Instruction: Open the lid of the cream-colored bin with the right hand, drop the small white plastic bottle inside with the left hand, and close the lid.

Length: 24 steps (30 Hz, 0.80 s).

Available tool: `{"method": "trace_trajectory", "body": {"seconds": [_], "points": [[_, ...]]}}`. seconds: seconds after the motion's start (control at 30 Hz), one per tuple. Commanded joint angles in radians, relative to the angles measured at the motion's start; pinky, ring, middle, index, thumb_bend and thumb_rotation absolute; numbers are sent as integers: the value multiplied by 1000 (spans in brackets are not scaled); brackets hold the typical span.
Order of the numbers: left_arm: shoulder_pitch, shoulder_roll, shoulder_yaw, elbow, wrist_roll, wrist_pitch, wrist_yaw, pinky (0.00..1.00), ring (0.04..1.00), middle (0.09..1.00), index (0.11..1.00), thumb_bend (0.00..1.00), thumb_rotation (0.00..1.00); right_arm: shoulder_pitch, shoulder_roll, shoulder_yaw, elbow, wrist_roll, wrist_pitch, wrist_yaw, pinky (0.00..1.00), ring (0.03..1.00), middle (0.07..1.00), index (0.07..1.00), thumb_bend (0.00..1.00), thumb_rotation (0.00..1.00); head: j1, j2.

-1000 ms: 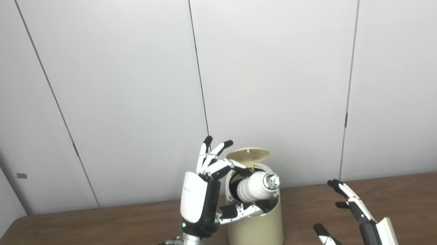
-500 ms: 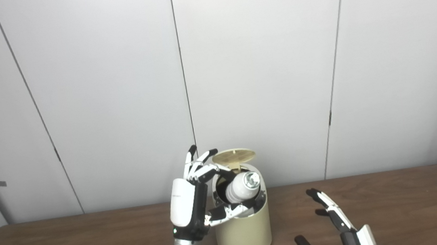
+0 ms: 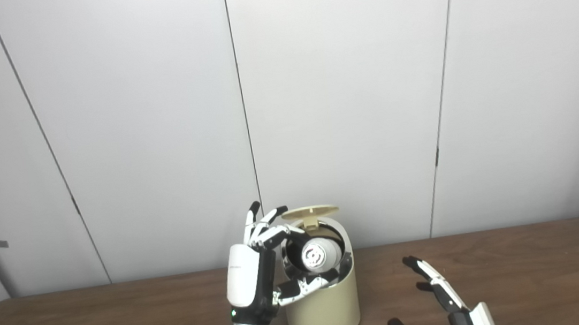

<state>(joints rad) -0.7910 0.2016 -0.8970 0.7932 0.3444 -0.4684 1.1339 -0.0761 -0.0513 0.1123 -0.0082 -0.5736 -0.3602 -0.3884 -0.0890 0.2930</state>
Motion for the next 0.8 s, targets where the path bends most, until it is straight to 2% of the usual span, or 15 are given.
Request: {"method": "trace_trajectory", "body": {"seconds": [0.0, 0.27, 0.3, 0.33, 0.37, 0.4, 0.43, 0.6, 0.77], "points": [[-64, 3, 5, -2, -3, -2, 16, 1000, 823, 485, 475, 525, 0, 57, 23, 13, 14, 1, -26, -9, 749, 862, 886, 856, 220, 402, 0, 2], [-68, 0, 12, 15, -28, -2, -9, 1000, 829, 489, 484, 525, 0, 50, 21, 13, 22, -1, -22, -8, 751, 865, 891, 864, 223, 434, 8, 4], [-65, 3, 13, 8, -36, -2, -21, 1000, 839, 523, 488, 521, 48, 49, 21, 13, 23, -1, -21, -7, 750, 865, 892, 865, 222, 450, 8, 5], [-63, 5, 14, 4, -42, -2, -30, 1000, 845, 542, 522, 756, 246, 49, 21, 13, 23, -1, -21, -7, 750, 866, 892, 865, 220, 455, 8, 5], [-60, 10, 14, -6, -43, -2, -39, 1000, 847, 552, 539, 876, 349, 48, 22, 13, 24, 1, -20, -6, 749, 866, 892, 864, 219, 458, 11, 5], [-57, 15, 15, -13, -41, -2, -46, 1000, 866, 595, 584, 961, 599, 48, 22, 13, 25, 6, -20, -4, 751, 868, 894, 864, 217, 438, 13, 4], [-54, 20, 17, -21, -38, -2, -54, 1000, 882, 620, 613, 988, 704, 47, 23, 13, 26, 8, -21, -3, 756, 871, 895, 865, 219, 431, 13, 4], [-37, 33, 55, -54, -21, -2, -89, 1000, 910, 654, 638, 1000, 772, 44, 26, 13, 29, 9, -13, 0, 769, 878, 901, 871, 217, 430, 16, 6], [-23, 45, 90, -86, -9, -2, -121, 1000, 925, 663, 637, 1000, 750, 34, 27, 10, 40, 4, -15, -8, 761, 870, 895, 866, 216, 450, 21, 2]]}}
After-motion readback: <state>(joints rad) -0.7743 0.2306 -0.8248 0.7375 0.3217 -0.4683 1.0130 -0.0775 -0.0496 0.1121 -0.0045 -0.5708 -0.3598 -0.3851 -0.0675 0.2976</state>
